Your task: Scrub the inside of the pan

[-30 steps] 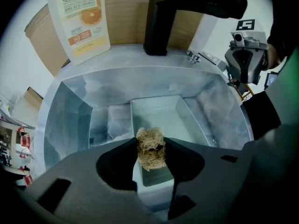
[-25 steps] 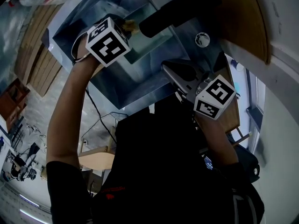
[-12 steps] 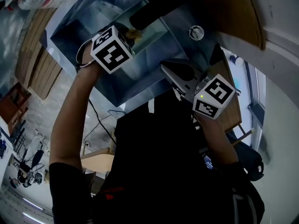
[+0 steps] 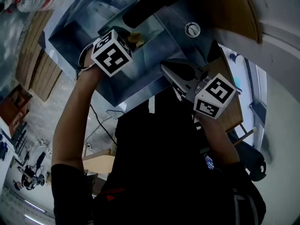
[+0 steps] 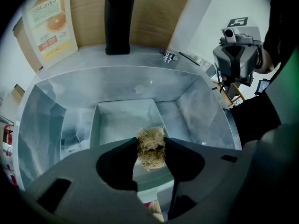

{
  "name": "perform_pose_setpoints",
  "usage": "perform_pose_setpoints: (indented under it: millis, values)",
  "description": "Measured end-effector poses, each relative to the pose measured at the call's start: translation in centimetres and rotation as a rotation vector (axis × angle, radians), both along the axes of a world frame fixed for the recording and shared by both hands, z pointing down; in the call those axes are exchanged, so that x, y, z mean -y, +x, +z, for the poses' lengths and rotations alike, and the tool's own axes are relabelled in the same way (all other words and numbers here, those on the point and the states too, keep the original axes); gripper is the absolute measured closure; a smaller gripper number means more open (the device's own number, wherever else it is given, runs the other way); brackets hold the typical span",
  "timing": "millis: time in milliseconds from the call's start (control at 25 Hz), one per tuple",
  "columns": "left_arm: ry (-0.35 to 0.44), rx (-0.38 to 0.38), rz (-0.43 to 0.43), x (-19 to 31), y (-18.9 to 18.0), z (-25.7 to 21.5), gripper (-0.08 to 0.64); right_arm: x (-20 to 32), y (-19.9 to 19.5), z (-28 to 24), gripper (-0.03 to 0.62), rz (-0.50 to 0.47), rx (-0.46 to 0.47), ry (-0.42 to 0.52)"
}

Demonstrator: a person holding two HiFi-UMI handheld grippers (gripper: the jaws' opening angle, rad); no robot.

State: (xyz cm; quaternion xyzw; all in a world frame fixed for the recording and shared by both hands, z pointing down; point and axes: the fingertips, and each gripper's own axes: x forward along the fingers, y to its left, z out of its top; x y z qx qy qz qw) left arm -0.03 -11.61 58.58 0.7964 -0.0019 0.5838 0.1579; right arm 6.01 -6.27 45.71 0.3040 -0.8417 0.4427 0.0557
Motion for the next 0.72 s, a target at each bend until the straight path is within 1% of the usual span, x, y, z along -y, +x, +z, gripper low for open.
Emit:
perform_pose_setpoints:
  millis: [160, 360, 560, 720]
  values:
    - [0.039, -0.01, -0.027, 1.7, -0.4, -0.2, 0.383, 0.3, 0.1, -0.2, 0.588, -0.004, -0.002, 0.0]
    - [0.088, -0.053, -0.075, 4.7, -0.3, -0.7, 0.383, 0.7, 0.4, 0.0, 0.588, -0.002, -0.01, -0.006]
    - [0.132, -0.076, -0.095, 7.1, 0.0, -0.6, 0.383, 0.9, 0.4, 0.2, 0.588, -0.002, -0.021, -0.017]
    - [0.15, -0.086, -0.09, 8.4, 0.3, 0.0, 0.383, 1.2, 0.3, 0.3, 0.588, -0.004, -0.027, -0.021]
